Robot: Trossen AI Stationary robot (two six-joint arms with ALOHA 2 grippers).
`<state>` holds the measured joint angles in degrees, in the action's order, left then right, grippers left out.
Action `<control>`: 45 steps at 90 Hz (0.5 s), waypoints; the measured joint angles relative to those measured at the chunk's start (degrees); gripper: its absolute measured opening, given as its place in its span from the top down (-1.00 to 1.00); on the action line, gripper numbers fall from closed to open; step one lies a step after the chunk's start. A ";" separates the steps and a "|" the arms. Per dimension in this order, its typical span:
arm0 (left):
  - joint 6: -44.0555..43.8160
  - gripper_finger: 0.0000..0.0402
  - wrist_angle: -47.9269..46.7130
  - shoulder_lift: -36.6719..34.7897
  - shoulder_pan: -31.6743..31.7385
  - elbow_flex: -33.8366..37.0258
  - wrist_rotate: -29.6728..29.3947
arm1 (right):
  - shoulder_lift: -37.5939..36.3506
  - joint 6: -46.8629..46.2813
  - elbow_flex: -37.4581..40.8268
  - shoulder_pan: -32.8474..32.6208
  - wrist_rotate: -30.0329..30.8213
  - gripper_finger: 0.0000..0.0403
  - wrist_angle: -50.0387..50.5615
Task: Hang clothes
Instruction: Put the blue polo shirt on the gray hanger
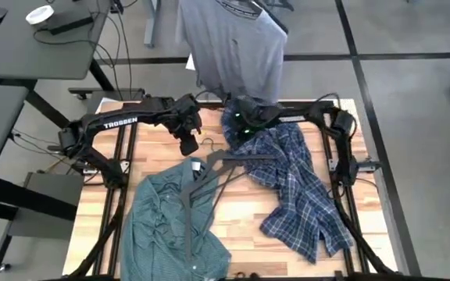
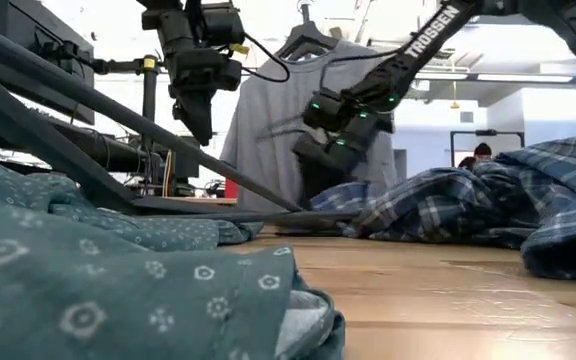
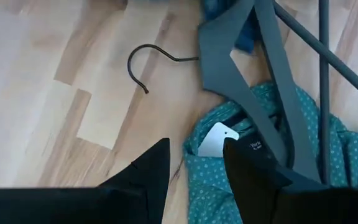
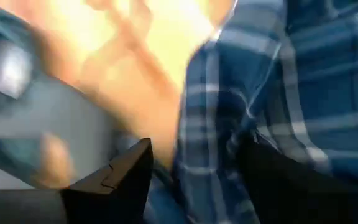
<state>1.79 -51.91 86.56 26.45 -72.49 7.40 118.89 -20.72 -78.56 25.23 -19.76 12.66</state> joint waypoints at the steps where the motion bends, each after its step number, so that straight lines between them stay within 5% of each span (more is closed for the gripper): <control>1: -0.13 0.35 0.01 0.00 0.03 0.00 0.00 | 0.44 -0.67 -0.65 -0.32 -0.81 -0.08 -0.83; 13: -1.96 0.35 0.32 0.00 0.02 0.00 0.00 | 2.45 -7.01 -7.78 -2.15 -0.65 -0.08 -1.84; 45: -10.07 0.35 -1.27 -0.01 -0.15 -2.62 -0.31 | -8.05 19.55 -18.69 0.25 -0.84 -0.08 29.97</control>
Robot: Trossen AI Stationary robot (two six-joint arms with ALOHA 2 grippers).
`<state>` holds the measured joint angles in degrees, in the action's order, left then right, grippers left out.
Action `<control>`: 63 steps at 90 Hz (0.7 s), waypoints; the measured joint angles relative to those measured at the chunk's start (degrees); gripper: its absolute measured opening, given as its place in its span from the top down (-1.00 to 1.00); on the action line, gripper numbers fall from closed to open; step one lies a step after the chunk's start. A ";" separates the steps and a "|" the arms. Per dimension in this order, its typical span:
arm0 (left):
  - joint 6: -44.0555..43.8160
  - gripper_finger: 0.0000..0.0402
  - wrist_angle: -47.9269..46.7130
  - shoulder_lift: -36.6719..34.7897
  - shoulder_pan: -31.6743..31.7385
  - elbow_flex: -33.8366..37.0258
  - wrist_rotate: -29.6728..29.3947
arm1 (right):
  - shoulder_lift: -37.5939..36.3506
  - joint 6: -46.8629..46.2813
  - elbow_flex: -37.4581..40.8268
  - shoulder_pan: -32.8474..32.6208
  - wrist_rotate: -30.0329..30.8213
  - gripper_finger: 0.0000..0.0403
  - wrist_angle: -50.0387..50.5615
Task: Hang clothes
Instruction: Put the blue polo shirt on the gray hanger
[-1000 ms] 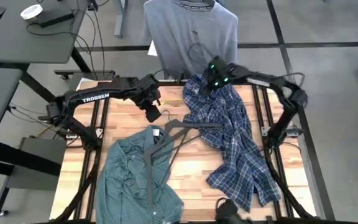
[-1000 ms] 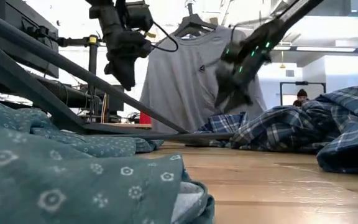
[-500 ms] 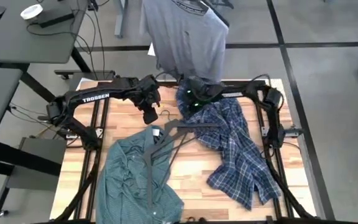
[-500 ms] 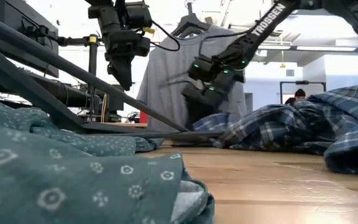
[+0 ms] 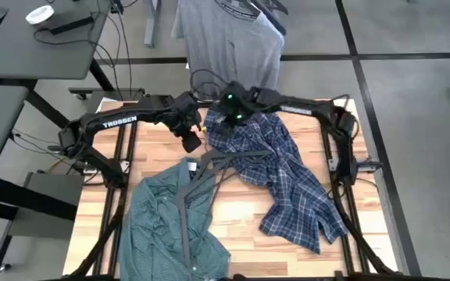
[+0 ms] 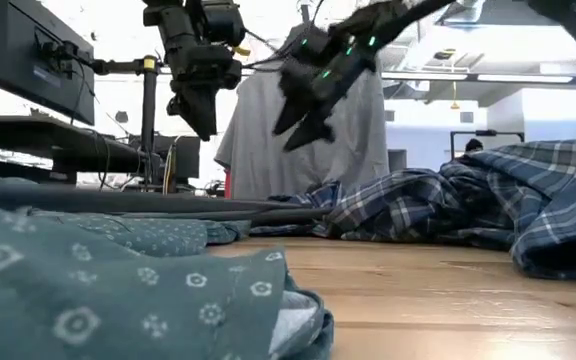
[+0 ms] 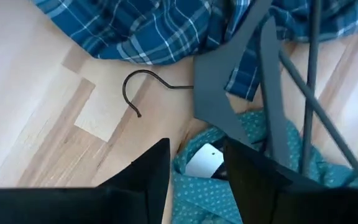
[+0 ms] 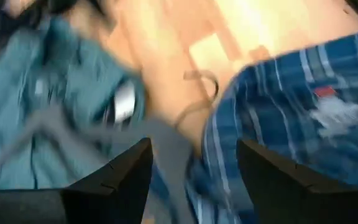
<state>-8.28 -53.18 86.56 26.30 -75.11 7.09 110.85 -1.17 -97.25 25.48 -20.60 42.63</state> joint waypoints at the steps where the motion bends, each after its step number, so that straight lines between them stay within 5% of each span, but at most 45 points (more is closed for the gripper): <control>1: -0.37 0.35 -0.05 -0.01 -0.02 -0.07 0.00 | -0.39 0.76 0.00 -0.06 0.00 -0.08 1.27; 16: -8.08 0.35 -2.98 -0.04 -2.10 0.15 -0.19 | -5.36 7.43 3.48 -0.91 0.23 -0.08 11.55; 42: -19.80 0.35 -1.29 -0.04 -13.68 6.11 -3.41 | -10.32 9.03 17.95 -4.01 0.29 -0.08 -0.60; 63: -30.44 0.35 2.58 -0.41 -21.94 7.87 -4.06 | -8.84 17.90 19.78 -8.96 -0.28 -0.08 -7.92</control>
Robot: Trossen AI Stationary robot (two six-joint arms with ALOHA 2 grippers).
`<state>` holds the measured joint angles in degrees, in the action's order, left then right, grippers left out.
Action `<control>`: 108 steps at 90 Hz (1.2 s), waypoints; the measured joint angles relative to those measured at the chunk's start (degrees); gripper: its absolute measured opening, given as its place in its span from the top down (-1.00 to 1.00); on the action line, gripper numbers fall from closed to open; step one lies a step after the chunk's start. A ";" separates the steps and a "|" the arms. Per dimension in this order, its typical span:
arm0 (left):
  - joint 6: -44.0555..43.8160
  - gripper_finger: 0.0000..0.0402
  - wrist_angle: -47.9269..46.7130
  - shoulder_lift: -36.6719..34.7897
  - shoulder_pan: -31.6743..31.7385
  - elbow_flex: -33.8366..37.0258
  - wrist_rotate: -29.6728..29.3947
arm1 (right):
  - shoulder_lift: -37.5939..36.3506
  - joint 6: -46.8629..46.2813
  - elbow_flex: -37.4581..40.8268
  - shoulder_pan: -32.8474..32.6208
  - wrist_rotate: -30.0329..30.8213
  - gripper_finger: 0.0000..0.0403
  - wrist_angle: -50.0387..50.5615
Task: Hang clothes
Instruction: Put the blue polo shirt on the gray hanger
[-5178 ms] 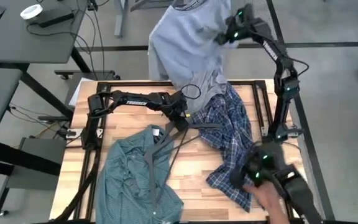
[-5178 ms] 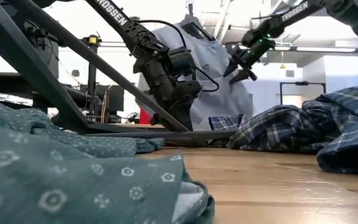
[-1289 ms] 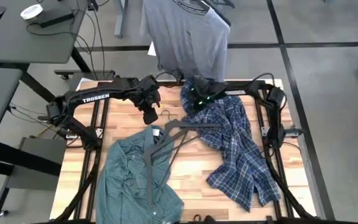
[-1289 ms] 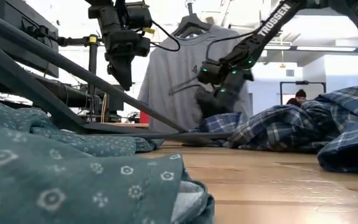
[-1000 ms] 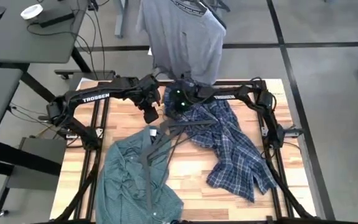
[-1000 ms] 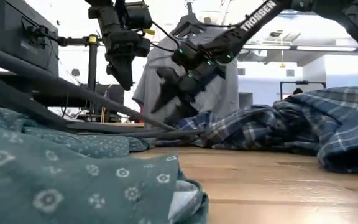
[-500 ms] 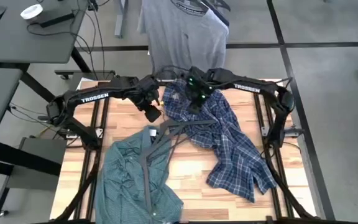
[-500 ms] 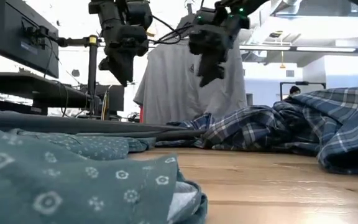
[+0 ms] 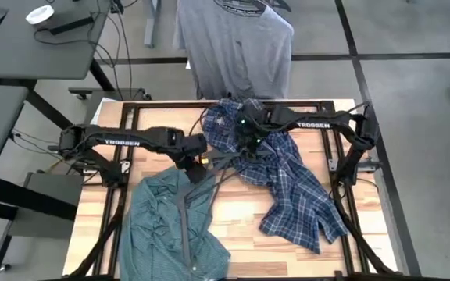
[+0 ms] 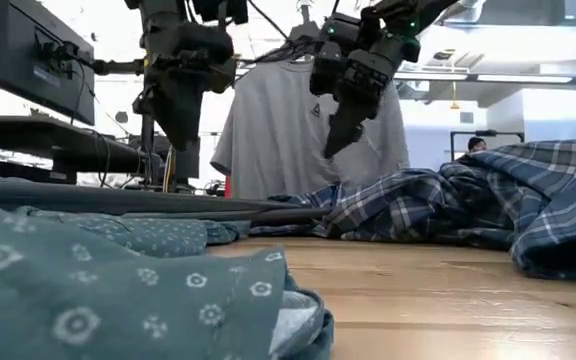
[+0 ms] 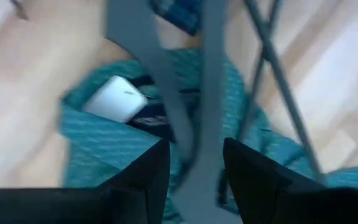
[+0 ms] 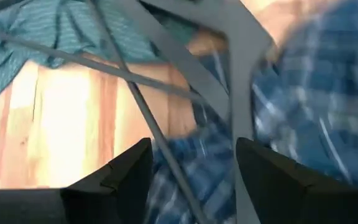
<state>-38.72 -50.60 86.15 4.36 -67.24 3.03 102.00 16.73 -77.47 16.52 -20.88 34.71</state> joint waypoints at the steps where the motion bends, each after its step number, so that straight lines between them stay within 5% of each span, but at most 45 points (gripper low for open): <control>1: -0.49 0.35 -0.24 -0.12 -0.30 0.01 -0.16 | 0.24 0.94 0.00 -0.26 0.00 -0.08 -0.51; 16: -8.69 0.35 -6.45 -3.21 -5.14 0.02 -6.11 | 4.41 13.83 0.02 -4.00 -0.13 -0.08 -7.69; 37: -14.75 0.35 -11.30 -11.39 -7.34 0.02 -8.53 | 9.73 8.61 0.00 -6.94 0.76 -0.08 -18.27; 78: -5.01 0.35 -17.21 -17.29 -5.10 0.02 -9.82 | 21.20 4.07 -5.54 -7.09 2.95 -0.06 -20.65; 88: -1.62 0.35 -17.20 -17.29 -3.99 0.02 -9.82 | 21.88 4.26 -7.34 -7.11 2.99 0.12 -18.21; 101: 1.13 0.35 -16.75 -17.27 -2.86 -0.06 -9.82 | 21.89 3.61 -8.89 -7.18 3.24 0.66 -13.18; 108: 3.23 0.35 -16.84 -17.27 -2.38 -0.67 -9.78 | 21.06 4.39 -10.37 -6.70 3.02 0.66 -9.91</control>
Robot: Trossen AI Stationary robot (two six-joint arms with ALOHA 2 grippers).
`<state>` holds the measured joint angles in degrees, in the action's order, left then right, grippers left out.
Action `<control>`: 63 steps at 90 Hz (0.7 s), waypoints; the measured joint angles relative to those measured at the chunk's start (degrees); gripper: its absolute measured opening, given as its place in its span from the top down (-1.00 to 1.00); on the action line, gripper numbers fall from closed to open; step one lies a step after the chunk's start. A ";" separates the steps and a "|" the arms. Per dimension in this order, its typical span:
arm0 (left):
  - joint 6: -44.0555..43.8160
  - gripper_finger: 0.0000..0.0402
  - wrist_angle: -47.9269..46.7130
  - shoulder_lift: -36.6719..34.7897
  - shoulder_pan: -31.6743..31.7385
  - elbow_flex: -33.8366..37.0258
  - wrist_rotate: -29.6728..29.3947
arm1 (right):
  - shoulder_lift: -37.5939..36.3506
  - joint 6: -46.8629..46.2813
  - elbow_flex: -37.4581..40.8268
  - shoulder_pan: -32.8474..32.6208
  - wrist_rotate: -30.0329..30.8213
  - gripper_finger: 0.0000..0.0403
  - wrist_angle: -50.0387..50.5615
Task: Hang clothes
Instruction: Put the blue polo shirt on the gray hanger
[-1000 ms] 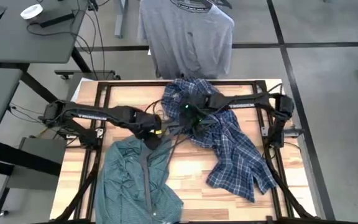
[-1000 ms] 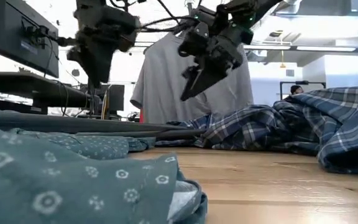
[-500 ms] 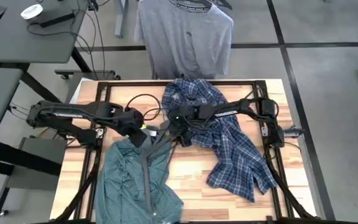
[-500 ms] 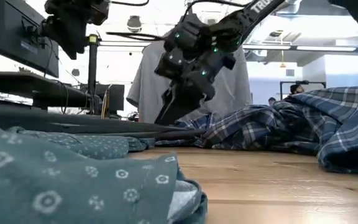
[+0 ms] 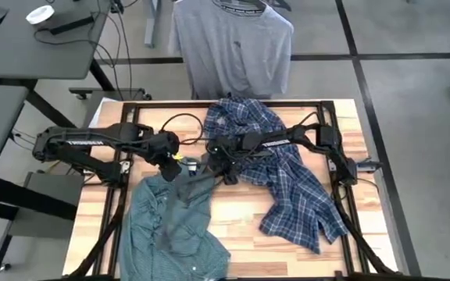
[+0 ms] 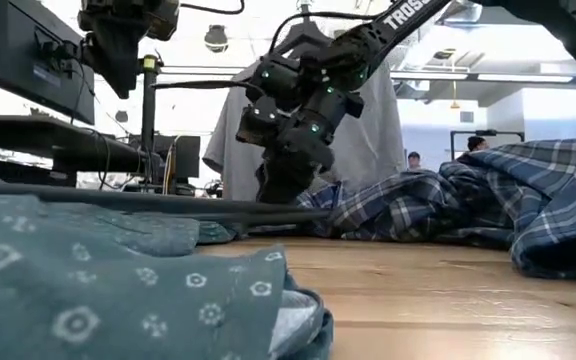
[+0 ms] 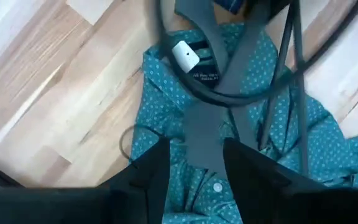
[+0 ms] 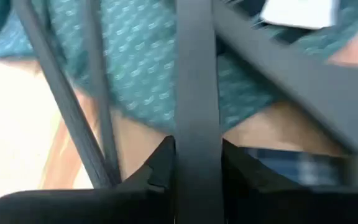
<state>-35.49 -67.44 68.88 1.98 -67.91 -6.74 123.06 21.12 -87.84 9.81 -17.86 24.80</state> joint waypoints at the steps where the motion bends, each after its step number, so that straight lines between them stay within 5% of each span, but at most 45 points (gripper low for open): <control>1: 0.25 0.35 0.00 0.00 0.04 -0.12 0.00 | -0.23 -0.05 -0.19 0.07 0.05 0.66 0.59; 14: 2.73 0.35 0.11 0.00 1.17 -1.99 0.00 | -4.06 -0.28 -3.39 1.43 0.67 0.66 5.13; 31: 5.30 0.35 0.23 -0.03 4.03 -5.91 -0.06 | -14.80 3.97 -5.66 5.71 9.20 0.66 13.55; 47: 8.24 0.35 2.66 -0.04 7.23 -7.06 -2.68 | -27.10 7.14 -5.79 14.82 17.82 0.66 19.16; 63: 9.78 0.35 6.96 0.98 10.14 -6.96 -3.37 | -34.08 9.80 -4.93 26.54 20.04 0.66 24.63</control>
<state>-25.71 -60.48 69.86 12.12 -74.87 -10.11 88.98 30.92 -92.76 36.35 2.18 49.43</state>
